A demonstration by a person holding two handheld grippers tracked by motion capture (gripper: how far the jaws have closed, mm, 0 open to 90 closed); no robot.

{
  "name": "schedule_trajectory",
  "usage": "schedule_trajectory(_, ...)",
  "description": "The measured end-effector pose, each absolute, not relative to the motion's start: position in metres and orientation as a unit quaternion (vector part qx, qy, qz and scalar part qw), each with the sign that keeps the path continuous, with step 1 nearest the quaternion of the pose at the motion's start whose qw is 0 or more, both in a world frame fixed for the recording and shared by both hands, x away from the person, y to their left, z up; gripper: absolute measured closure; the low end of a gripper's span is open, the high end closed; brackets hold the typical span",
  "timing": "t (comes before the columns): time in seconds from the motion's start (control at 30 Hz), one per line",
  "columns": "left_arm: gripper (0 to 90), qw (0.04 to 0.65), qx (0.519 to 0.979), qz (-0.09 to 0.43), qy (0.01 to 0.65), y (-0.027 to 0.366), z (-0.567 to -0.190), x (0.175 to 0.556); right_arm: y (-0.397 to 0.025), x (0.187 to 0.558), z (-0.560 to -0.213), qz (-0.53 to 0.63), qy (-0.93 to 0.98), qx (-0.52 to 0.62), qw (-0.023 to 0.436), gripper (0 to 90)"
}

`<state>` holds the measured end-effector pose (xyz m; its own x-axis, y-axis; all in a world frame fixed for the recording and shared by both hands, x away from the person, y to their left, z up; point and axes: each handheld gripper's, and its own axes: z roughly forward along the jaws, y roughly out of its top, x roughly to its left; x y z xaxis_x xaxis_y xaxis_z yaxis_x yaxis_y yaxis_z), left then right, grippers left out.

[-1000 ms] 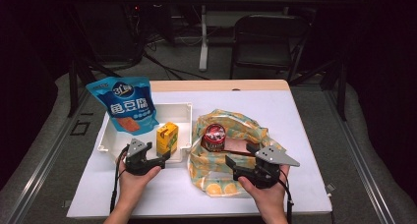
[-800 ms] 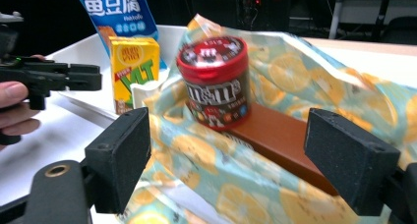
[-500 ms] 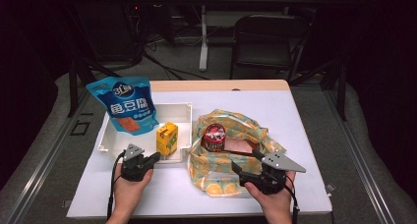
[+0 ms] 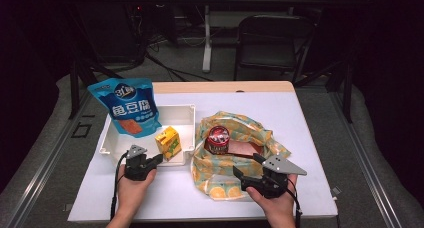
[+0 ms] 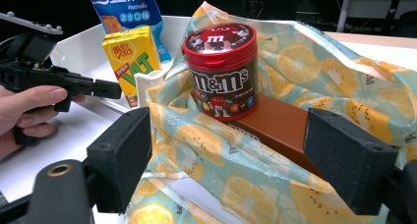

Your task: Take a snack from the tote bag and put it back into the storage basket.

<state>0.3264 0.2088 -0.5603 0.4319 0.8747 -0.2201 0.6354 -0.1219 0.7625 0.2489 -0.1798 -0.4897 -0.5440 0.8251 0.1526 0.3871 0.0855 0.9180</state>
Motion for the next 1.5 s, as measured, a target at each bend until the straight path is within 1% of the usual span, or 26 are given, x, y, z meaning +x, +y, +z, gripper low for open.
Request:
schedule_trajectory(0.17,90.0,0.431,0.725,0.144,0.518,0.211,-0.558,0.322,-0.181,0.249,-0.491,0.524,0.712,0.420,0.204,19.5)
schedule_trajectory(0.27,90.0,0.443,0.729,0.137,0.504,0.211,-0.550,0.311,-0.181,0.248,-0.491,0.527,0.714,0.414,0.203,20.4)
schedule_trajectory(0.33,89.5,0.442,0.741,0.135,0.488,0.204,-0.549,0.310,-0.181,0.249,-0.491,0.526,0.714,0.415,0.203,20.4)
schedule_trajectory(0.4,87.8,0.444,0.743,0.127,0.484,0.199,-0.551,0.311,-0.180,0.249,-0.491,0.527,0.714,0.415,0.202,20.4)
schedule_trajectory(0.5,87.1,0.434,0.744,0.133,0.490,0.196,-0.554,0.315,-0.179,0.248,-0.491,0.527,0.714,0.413,0.203,20.5)
schedule_trajectory(0.57,89.5,0.431,0.741,0.134,0.497,0.198,-0.554,0.320,-0.179,0.249,-0.491,0.529,0.713,0.414,0.203,20.5)
schedule_trajectory(1.07,90.0,0.424,0.732,0.146,0.513,0.196,-0.550,0.342,-0.177,0.249,-0.495,0.523,0.716,0.417,0.200,20.7)
schedule_trajectory(1.13,89.8,0.414,0.739,0.156,0.508,0.197,-0.549,0.340,-0.177,0.249,-0.495,0.523,0.715,0.419,0.200,20.8)
schedule_trajectory(1.17,87.9,0.408,0.744,0.165,0.503,0.197,-0.548,0.338,-0.177,0.249,-0.495,0.523,0.715,0.420,0.200,20.8)
schedule_trajectory(1.2,85.2,0.408,0.746,0.154,0.504,0.197,-0.545,0.336,-0.178,0.249,-0.494,0.521,0.716,0.418,0.202,20.9)
schedule_trajectory(1.27,85.3,0.409,0.748,0.149,0.502,0.197,-0.543,0.335,-0.179,0.249,-0.494,0.523,0.715,0.418,0.202,20.9)
schedule_trajectory(1.3,90.0,0.400,0.747,0.158,0.507,0.195,-0.541,0.335,-0.179,0.249,-0.494,0.523,0.715,0.419,0.202,21.0)
schedule_trajectory(1.37,90.0,0.388,0.755,0.168,0.501,0.194,-0.538,0.337,-0.179,0.250,-0.494,0.521,0.716,0.419,0.202,21.0)
schedule_trajectory(1.5,90.0,0.373,0.775,0.142,0.490,0.190,-0.542,0.347,-0.178,0.250,-0.494,0.521,0.717,0.417,0.202,21.0)
